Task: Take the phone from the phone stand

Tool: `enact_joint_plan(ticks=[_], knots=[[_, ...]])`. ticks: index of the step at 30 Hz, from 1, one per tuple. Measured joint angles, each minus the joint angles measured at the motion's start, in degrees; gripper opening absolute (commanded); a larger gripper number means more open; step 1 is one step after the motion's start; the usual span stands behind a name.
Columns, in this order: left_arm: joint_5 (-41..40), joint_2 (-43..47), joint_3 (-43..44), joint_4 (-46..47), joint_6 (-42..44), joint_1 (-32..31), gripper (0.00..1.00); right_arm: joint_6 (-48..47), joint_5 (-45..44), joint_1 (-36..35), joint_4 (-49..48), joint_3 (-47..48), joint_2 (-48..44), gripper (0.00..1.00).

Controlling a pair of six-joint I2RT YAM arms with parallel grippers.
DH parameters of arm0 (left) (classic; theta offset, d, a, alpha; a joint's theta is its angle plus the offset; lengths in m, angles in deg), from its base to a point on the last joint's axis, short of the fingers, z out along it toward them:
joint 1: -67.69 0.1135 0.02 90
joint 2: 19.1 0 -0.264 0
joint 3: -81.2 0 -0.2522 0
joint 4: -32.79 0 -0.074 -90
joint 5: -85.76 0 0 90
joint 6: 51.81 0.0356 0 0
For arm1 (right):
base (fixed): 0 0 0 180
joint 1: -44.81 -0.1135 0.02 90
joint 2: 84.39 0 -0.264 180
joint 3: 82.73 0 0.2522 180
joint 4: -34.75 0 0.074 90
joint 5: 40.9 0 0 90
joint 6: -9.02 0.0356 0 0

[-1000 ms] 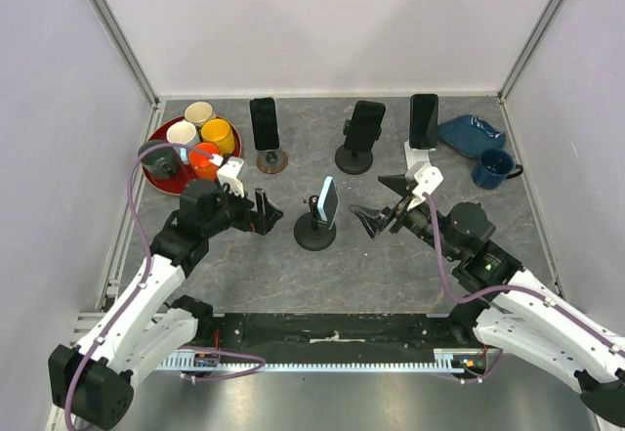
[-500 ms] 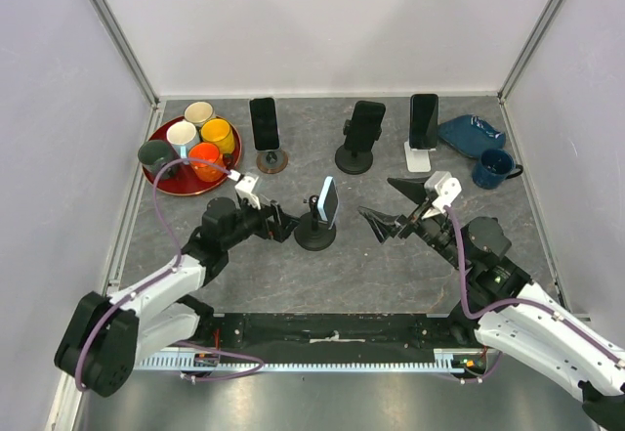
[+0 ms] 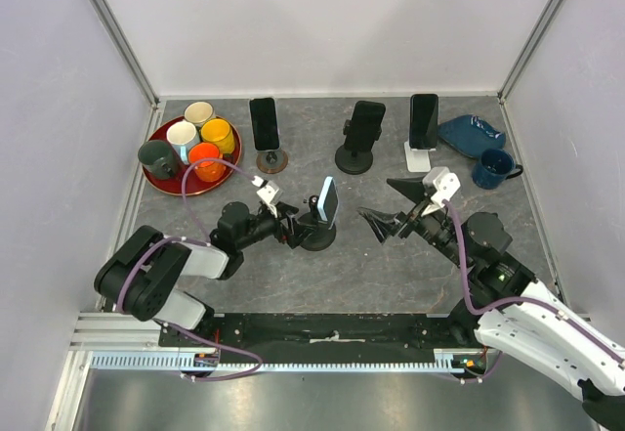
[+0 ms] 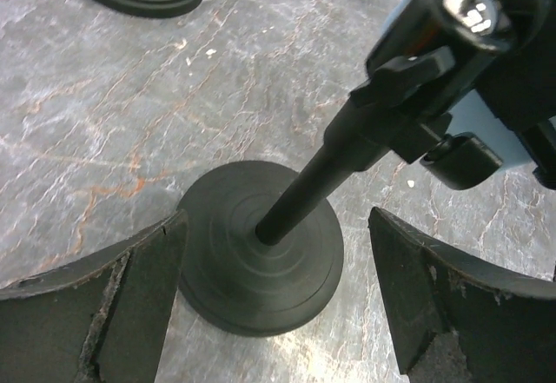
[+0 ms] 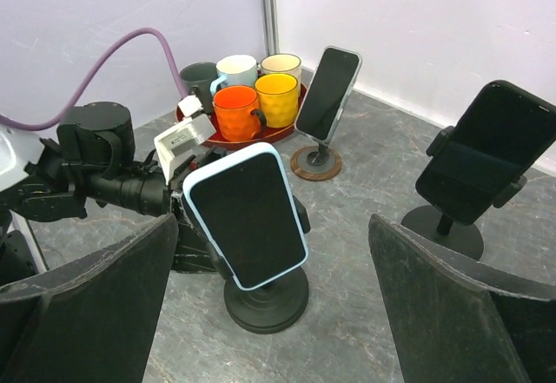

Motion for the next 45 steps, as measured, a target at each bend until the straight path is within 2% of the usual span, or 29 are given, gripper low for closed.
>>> enact_joint_plan(ticks=[4, 5, 6, 7, 9, 15, 19, 26, 38, 39, 41, 42, 45], knots=[[2.69, -3.56, 1.11, 4.55, 1.18, -0.04, 0.82, 0.22, 0.52, 0.00, 1.97, 3.32, 2.43, 0.98], [3.17, -4.61, 1.53, 5.62, 1.42, -0.04, 0.77, 0.24, 0.61, 0.00, 2.21, 3.80, 2.82, 0.98], [3.74, -5.88, 1.99, 7.08, 1.66, -0.04, 0.68, 0.26, 0.72, 0.00, 2.49, 4.37, 3.43, 0.98], [4.35, -7.28, 2.43, 8.55, 1.84, -0.04, 0.47, 0.35, 0.92, 0.00, 2.71, 4.85, 4.07, 0.98], [5.66, -10.38, 3.34, 11.52, 1.95, -0.04, 0.37, 0.70, 1.27, 0.00, 3.13, 5.68, 5.31, 0.98], [9.68, -16.59, 5.55, 16.61, 1.97, -0.35, 0.39, 2.32, 3.67, 0.00, 3.98, 8.15, 10.29, 0.98], [10.25, -17.59, 5.95, 17.31, 1.95, -0.35, 0.52, 3.21, 4.63, 0.00, 4.61, 8.87, 12.33, 0.98], [10.62, -19.23, 6.73, 17.27, 1.90, -0.42, 0.53, 4.17, 4.98, 0.00, 4.70, 10.29, 14.03, 0.98], [12.13, -19.80, 8.57, 17.27, 1.11, -1.36, 0.39, 4.68, 6.10, -0.04, 4.68, 10.43, 17.25, 0.98], [12.09, -19.82, 8.57, 17.27, 1.11, -1.36, 0.34, 4.72, 6.05, -0.04, 4.70, 10.51, 17.33, 0.98], [11.98, -19.82, 8.57, 17.33, 1.40, -1.42, 0.29, 4.83, 5.77, -0.17, 4.83, 10.82, 17.42, 0.98], [11.61, -19.82, 8.55, 17.59, 1.88, -1.53, 0.22, 4.90, 5.62, -0.22, 4.90, 11.02, 17.42, 0.98], [10.25, -19.67, 8.41, 18.71, 3.39, -1.77, 0.15, 5.20, 5.07, -0.52, 5.18, 11.56, 17.42, 0.98]])
